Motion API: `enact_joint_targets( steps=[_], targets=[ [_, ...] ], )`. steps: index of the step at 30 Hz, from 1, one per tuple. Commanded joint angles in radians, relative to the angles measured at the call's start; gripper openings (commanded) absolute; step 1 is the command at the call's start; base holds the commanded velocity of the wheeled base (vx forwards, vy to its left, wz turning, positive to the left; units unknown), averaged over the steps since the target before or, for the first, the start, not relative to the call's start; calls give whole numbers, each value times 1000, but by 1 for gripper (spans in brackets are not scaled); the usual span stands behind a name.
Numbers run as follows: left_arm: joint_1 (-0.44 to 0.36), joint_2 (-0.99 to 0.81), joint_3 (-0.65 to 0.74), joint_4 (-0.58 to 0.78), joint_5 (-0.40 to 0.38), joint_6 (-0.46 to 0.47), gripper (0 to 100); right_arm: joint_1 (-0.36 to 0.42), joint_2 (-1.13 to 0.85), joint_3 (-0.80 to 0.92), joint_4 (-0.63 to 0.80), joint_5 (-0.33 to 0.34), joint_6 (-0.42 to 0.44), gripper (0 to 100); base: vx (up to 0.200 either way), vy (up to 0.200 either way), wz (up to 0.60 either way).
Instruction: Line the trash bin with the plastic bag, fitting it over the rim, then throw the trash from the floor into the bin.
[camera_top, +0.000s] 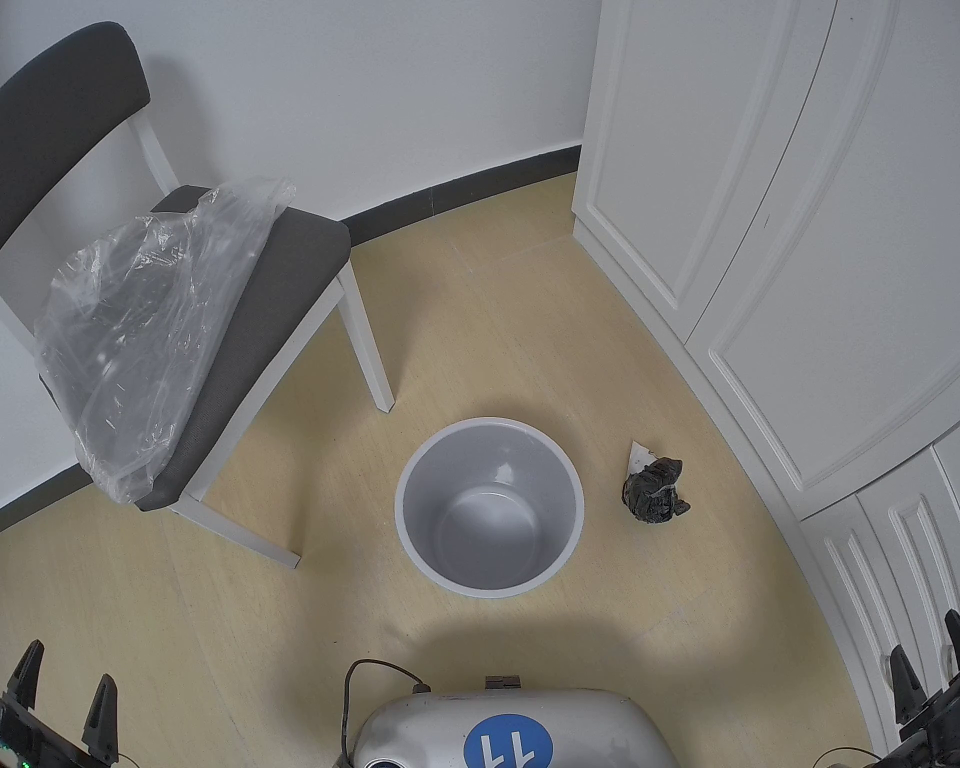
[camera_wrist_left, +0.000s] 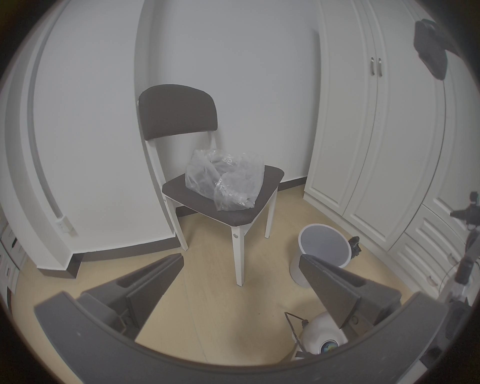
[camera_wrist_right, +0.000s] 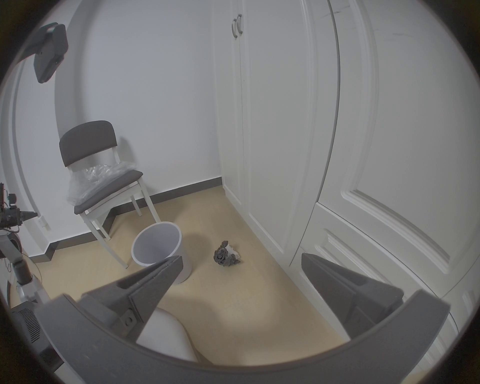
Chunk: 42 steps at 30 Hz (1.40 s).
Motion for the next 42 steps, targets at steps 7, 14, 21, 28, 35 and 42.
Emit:
enact_joint_targets(
  steps=[7, 14, 21, 28, 35, 42],
  targets=[
    [-1, -16, 2, -45, -12, -27, 100, 8, 24, -199, -64, 3, 33, 100, 0, 0, 0],
    [-3, -13, -143, -148, -110, -141, 100, 17, 173, -212, -72, 17, 39, 100, 0, 0, 0],
    [-46, 145, -235, -96, -130, -38, 100, 6, 467, -340, -218, 8, 114, 100, 0, 0, 0],
    [-35, 401, -303, -140, -123, 189, 100, 5, 711, -412, -393, 6, 108, 100, 0, 0, 0],
    [-35, 627, -331, -309, -110, 376, 100, 68, 949, -430, -669, -103, 128, 100, 0, 0, 0],
    [-57, 838, -476, -329, -20, 536, 100, 210, 1099, -456, -828, -314, 134, 100, 0, 0, 0]
  ],
)
